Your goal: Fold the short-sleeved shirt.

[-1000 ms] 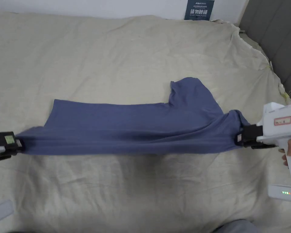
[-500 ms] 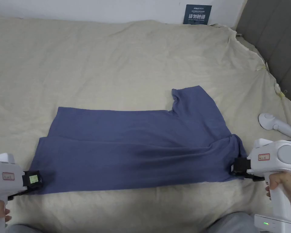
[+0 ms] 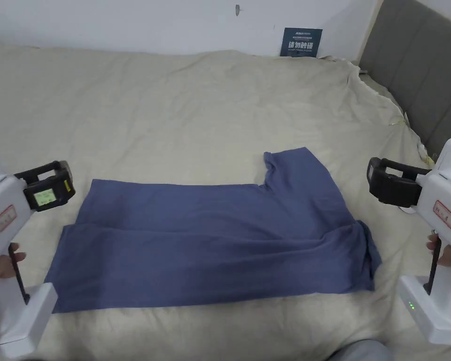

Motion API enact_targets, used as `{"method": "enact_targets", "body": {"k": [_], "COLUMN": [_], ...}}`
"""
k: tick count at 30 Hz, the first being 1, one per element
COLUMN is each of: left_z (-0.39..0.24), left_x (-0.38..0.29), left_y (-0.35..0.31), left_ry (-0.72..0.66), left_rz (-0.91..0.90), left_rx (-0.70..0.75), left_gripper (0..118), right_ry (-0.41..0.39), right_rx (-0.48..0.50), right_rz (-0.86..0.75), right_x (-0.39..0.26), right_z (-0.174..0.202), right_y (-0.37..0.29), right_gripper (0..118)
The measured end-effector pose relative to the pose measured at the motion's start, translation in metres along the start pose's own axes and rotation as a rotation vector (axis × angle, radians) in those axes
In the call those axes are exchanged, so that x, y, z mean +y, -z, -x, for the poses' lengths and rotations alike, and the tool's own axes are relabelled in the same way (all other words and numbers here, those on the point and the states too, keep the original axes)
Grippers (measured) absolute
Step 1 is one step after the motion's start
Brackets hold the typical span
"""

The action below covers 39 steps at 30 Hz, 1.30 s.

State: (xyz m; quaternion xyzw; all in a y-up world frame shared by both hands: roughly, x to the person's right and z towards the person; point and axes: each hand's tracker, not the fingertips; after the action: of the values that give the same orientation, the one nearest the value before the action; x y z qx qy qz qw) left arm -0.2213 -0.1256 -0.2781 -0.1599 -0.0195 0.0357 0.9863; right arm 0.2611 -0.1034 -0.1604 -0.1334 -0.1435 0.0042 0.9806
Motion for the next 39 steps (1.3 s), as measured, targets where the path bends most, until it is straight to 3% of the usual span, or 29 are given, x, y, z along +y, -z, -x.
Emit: {"method": "enact_targets", "body": {"k": [2,5,6,8,9,23,25,26,28,29,30,31,32,39], "left_z": [-0.009,-0.019,-0.021,-0.023,-0.024,-0.021,-0.013,-0.009,-0.004,-0.004,-0.003,-0.006,-0.008,-0.024], "left_x": [-0.002,-0.007,-0.009,-0.011,-0.012,-0.005,0.003,0.007,0.015,0.019,0.024,0.026,0.027,0.018], "left_y": [-0.009,-0.014,-0.015,-0.014,-0.015,0.015,0.036,0.047,0.074,0.087,0.103,0.120,0.133,0.238], "left_ry": [0.038,0.092,0.105,0.106,0.099,0.031,-0.063,-0.100,-0.143,-0.137,-0.123,-0.087,-0.073,0.028], "left_rz": [-0.087,-0.105,-0.109,-0.103,-0.097,-0.004,0.059,0.080,0.166,0.203,0.263,0.328,0.358,0.595], "left_rx": [-0.016,-0.042,-0.053,-0.066,-0.082,-0.113,-0.131,-0.138,-0.136,-0.136,-0.143,-0.167,-0.177,-0.106], "left_gripper": [103,58,36,2,0,0,0,2,25,50,85,109,118,118], "right_ry": [0.031,0.069,0.077,0.079,0.078,0.056,0.049,0.043,0.024,0.020,0.021,0.028,0.033,0.024], "right_rx": [0.014,0.038,0.057,0.056,0.056,0.088,0.091,0.091,0.085,0.085,0.086,0.090,0.094,0.090], "right_rz": [-0.042,-0.071,-0.079,-0.083,-0.084,-0.065,-0.059,-0.054,-0.049,-0.048,-0.044,-0.037,-0.033,0.017], "right_x": [-0.006,-0.014,-0.016,-0.017,-0.018,-0.005,-0.004,-0.004,-0.004,-0.004,-0.005,-0.005,-0.005,-0.008], "right_z": [0.005,0.013,0.016,0.021,0.024,0.048,0.052,0.049,0.053,0.054,0.051,0.050,0.051,0.056], "right_y": [-0.005,-0.014,-0.016,-0.019,-0.019,-0.014,-0.010,-0.004,0.002,0.004,0.010,0.015,0.019,0.051], "right_gripper": [107,97,79,34,0,0,0,0,0,0,0,0,0,0]}}
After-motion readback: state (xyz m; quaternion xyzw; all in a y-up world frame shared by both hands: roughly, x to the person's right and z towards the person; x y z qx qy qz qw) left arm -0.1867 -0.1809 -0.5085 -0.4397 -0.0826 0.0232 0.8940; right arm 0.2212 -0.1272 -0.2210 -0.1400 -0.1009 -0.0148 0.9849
